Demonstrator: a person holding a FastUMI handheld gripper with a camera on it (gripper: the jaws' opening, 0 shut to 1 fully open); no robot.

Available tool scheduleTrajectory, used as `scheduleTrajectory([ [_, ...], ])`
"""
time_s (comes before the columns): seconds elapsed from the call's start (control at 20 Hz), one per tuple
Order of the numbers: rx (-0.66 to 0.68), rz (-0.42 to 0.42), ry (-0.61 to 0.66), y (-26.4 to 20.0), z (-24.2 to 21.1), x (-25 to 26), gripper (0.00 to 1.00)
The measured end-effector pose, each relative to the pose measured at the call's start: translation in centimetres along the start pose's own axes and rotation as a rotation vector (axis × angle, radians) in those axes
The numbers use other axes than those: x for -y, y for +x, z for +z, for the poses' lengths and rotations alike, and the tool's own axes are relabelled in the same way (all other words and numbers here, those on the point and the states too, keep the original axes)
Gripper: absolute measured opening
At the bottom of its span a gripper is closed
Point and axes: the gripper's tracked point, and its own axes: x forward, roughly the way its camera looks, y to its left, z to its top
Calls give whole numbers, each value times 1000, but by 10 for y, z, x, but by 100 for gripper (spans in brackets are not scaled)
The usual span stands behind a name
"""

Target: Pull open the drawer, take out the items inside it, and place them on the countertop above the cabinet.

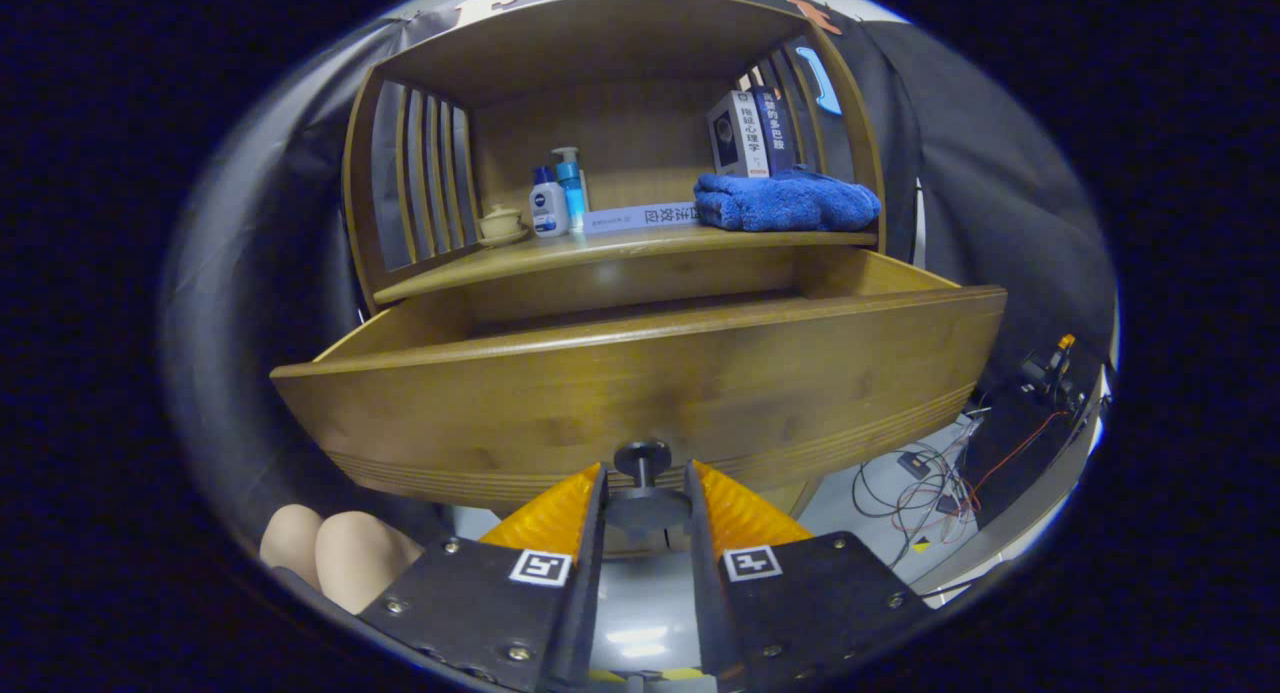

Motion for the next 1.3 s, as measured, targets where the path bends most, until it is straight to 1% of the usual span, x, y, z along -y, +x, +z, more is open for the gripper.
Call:
scheduleTrajectory([
  [0.1, 3, -5, -20, -3, 3, 1, 43],
  [0.3, 38, -15, -67, -11, 16, 1, 43],
  [0.35, 70, 2, -61, -17, 26, -2, 43],
  [0.6, 197, 25, -76, -46, 89, -14, 42],
  [0.7, 209, 40, -103, -46, 108, -20, 42],
  [0.8, 211, 51, -133, -35, 123, -23, 42],
  [0.95, 139, 82, -180, -9, 129, -30, 42],
  [1.0, 99, 103, -192, 4, 129, -36, 45],
  [1.15, -11, 162, -204, 35, 131, -48, 46],
  [1.3, -118, 195, -207, 65, 125, -55, 46],
])
